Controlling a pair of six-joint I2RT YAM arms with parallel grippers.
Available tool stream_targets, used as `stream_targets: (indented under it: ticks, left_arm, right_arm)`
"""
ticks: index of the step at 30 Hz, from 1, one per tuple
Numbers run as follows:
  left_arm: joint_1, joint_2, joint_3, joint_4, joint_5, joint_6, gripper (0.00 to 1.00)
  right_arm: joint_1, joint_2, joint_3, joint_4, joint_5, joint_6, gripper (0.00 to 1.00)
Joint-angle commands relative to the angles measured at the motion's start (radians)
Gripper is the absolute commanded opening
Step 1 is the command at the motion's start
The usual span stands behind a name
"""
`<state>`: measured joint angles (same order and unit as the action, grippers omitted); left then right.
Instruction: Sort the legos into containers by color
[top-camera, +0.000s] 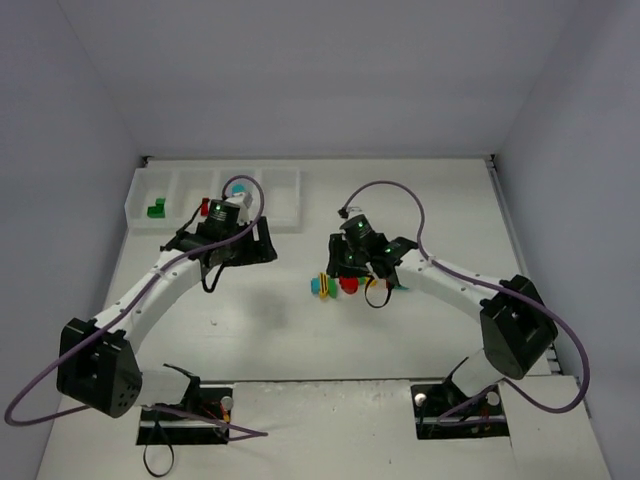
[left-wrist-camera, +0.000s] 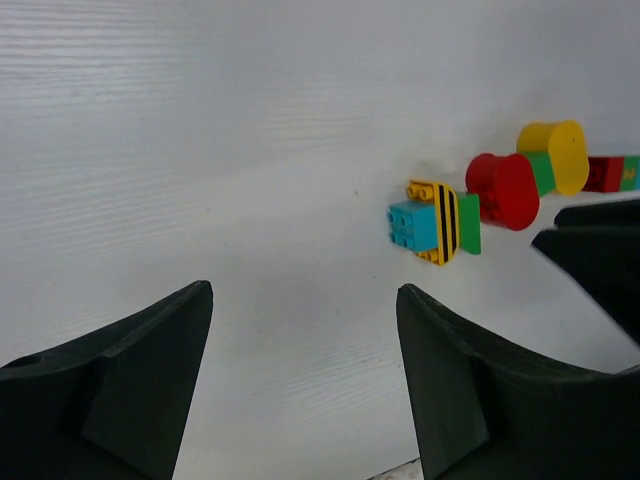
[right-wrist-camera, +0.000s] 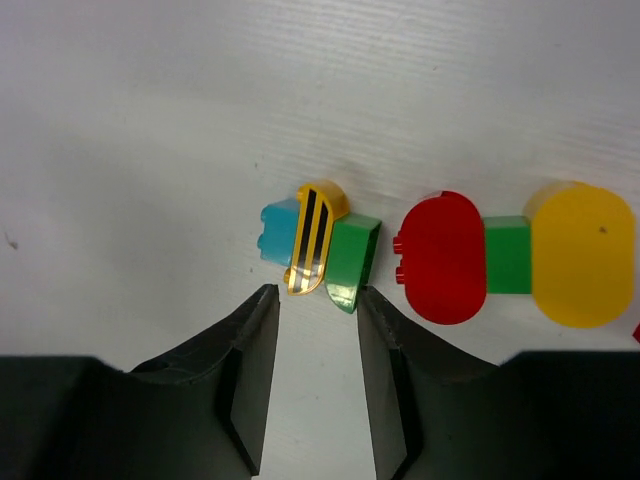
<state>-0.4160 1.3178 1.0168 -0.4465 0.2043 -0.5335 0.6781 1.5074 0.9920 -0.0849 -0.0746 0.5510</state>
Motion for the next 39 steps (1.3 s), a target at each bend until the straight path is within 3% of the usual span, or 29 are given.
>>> stream_targets:
  ticks: [1, 6, 9, 22, 39]
  left_arm:
    - [0.072, -0.026, 0.008, 0.014, 0.017, -0.022, 0.68]
    - [0.091, -0.045, 0.002, 0.005, 0.018, -0.019, 0.68]
    - [0.091, -0.051, -0.009, 0.003, 0.018, -0.019, 0.68]
    - [0.092, -0.058, -0.02, 0.012, 0.027, -0.023, 0.68]
    - [0.091, -0.026, -0.007, 0.026, 0.06, -0.022, 0.68]
  right_arm:
    - [0.052, 0.033, 0.062, -0.026, 0.053, -0.031, 0.35]
    - [0.115, 0.097, 0.095, -0.049, 0.072, -0.057, 0.55]
    - [0.138, 0.135, 0.123, -0.076, 0.113, -0.069, 0.59]
    - [0.166, 0.223, 0.158, -0.18, 0.236, 0.017, 0.59]
    - [0.175, 0.277, 0.184, -0.18, 0.208, 0.021, 0.52]
